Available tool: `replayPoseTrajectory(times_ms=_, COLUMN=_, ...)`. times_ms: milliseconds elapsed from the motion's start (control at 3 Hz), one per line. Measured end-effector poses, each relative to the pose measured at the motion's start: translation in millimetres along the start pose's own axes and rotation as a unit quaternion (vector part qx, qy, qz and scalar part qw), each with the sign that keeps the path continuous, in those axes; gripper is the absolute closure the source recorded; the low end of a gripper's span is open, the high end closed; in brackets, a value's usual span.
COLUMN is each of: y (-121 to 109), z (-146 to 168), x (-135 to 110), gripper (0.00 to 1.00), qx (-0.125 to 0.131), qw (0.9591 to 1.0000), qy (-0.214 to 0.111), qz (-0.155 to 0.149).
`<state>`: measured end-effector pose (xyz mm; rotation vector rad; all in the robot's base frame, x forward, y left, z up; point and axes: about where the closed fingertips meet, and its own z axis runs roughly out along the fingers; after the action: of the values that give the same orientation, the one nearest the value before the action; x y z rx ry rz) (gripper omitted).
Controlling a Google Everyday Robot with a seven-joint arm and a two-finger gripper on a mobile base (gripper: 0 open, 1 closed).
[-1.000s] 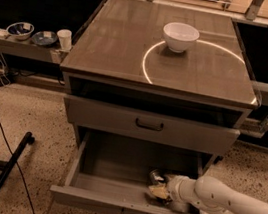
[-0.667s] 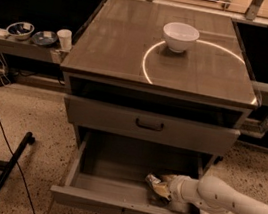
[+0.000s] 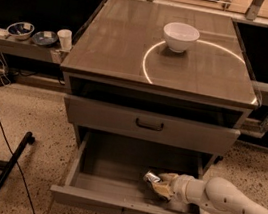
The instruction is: Pick redbull can from middle drawer and place on counter
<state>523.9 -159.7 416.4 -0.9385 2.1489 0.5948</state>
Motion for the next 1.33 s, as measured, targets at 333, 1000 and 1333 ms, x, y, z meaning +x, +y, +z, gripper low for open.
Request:
replayPoseTrajectory(times_ms=333, y=2.2, z=3.9, x=4.2, gripper=1.00, qx=-0.018, qw=0.9998, qy=0.005, qz=0.000)
replayPoseTrajectory(times_ms=1000, y=5.6, z=-34.7, x=-14.3, gripper=1.00, qx=-0.043, qw=0.9960, qy=-0.079, qz=-0.004)
replayPoseTrajectory(times_ms=1333, y=22.1, z=-99.5, x=-52.7, gripper=1.00, qx=-0.009, qw=0.9892, qy=-0.136, qz=-0.055)
